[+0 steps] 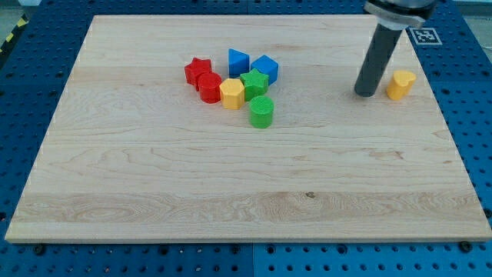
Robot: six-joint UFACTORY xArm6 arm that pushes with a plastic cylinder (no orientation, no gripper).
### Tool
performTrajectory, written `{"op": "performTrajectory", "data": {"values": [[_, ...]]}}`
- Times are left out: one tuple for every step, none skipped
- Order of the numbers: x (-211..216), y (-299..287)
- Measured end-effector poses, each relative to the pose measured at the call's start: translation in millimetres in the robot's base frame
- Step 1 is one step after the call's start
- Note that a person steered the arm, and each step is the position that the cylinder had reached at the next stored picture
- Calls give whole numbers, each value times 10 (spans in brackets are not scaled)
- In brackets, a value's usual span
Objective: Point at the green circle
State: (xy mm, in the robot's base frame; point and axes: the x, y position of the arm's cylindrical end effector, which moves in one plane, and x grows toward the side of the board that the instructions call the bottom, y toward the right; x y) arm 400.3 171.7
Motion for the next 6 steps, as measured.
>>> {"op": "performTrajectory", "data": {"values": [[400, -342], [646, -545], [818, -609], [824, -827], [758, -969], [600, -1008]]}}
